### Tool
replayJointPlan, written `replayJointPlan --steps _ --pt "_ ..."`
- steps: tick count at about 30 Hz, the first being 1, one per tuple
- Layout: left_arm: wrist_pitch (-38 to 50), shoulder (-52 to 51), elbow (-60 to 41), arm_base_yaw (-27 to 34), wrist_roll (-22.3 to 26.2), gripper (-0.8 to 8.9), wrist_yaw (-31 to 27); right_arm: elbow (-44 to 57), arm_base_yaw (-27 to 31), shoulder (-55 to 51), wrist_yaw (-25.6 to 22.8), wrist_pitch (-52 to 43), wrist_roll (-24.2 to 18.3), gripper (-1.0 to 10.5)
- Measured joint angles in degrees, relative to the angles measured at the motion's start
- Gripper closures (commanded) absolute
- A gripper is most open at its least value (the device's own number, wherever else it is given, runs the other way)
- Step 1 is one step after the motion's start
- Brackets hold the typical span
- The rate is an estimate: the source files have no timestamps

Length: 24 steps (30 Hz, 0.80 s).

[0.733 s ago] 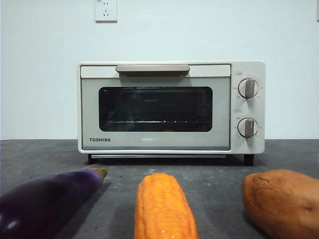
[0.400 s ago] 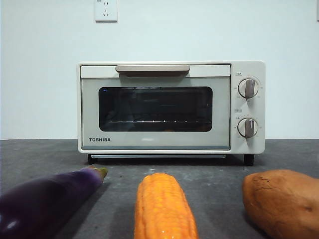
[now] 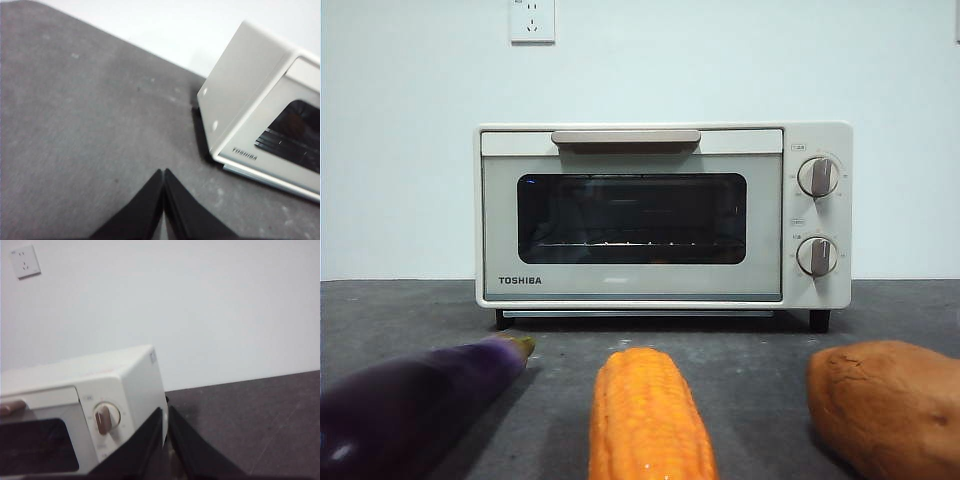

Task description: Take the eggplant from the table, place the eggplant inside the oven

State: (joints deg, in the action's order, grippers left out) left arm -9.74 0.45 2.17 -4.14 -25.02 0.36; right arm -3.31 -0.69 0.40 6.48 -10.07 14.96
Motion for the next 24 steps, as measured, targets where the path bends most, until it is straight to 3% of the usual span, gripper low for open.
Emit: replayJointPlan --steps 10,18,24 --pt "-0.61 6.16 10.01 0.0 0.0 8.07 0.02 -15.06 0.0 7.23 0.09 17.66 -1.14 9.4" --pt "-0.52 17.11 18.14 0.0 0.02 8.07 1.14 -28.26 0.0 19.23 1.18 18.6 -1.7 9.4" --pt "-0.5 26.25 25.29 0.0 0.24 8.07 5.68 -36.04 -0.02 27.5 5.64 20.83 -0.81 9.4"
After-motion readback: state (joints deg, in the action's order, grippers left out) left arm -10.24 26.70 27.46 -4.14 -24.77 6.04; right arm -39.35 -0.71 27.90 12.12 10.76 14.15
